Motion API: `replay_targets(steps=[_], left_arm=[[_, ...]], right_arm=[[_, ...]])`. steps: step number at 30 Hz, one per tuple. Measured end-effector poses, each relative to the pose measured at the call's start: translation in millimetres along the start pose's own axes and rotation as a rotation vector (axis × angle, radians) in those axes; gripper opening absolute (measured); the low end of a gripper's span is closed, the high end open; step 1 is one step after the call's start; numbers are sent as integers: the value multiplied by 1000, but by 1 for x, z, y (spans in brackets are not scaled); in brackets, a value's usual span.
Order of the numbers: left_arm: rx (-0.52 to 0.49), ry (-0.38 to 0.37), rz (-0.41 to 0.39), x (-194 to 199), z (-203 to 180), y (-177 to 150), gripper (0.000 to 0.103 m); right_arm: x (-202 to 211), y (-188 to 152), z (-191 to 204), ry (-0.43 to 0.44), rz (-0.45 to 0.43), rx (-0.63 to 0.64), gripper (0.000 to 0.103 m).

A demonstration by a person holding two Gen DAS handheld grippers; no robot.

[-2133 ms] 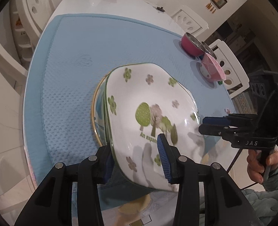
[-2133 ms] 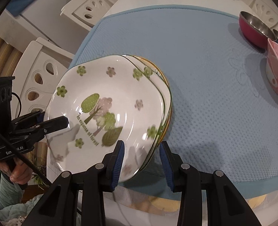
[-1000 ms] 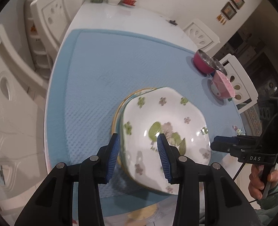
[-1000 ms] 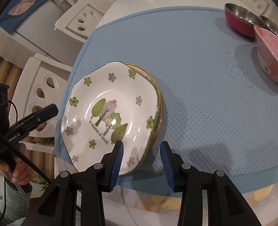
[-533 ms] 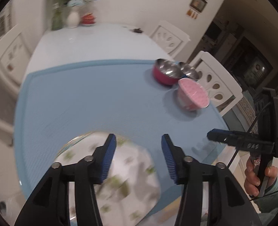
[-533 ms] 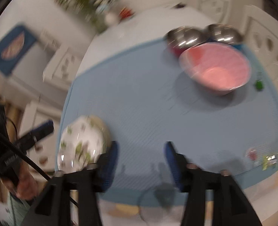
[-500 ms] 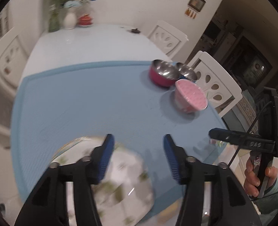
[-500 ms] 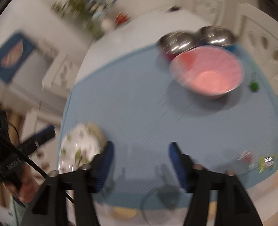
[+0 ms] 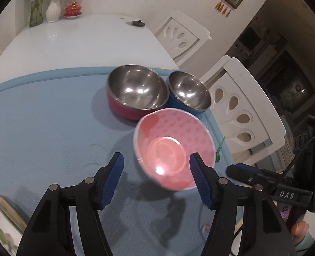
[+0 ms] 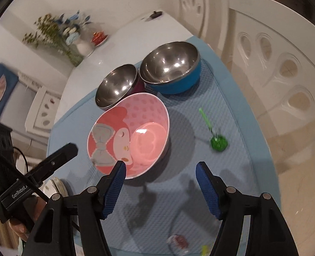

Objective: Organize plates and bowls
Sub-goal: 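Move the right gripper toward the pink cartoon-printed bowl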

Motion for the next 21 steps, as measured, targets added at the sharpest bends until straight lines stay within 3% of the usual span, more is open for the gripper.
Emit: replay_targets(steps=[7,14,21], left_arm=[[7,83,-11,10,-12,13,61],[51,87,-34,16,-8,20,63],[19,103,-3,-6,4,11,62]], right_arm=[[-4,6,5,21,39,87,67],[4,15,11,-14,10,100,67],[-11,15,14,-46,22,118,67]])
Point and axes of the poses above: each gripper's, at about its wrist camera, not at the fingertips, and x roughly against the way its jaws point, z to its left, y to its top, the point moved 10 cm from there along -x, roughly the way its jaws point, and after that the axes turned 11 degrees about -x, right-handed, at the moved point
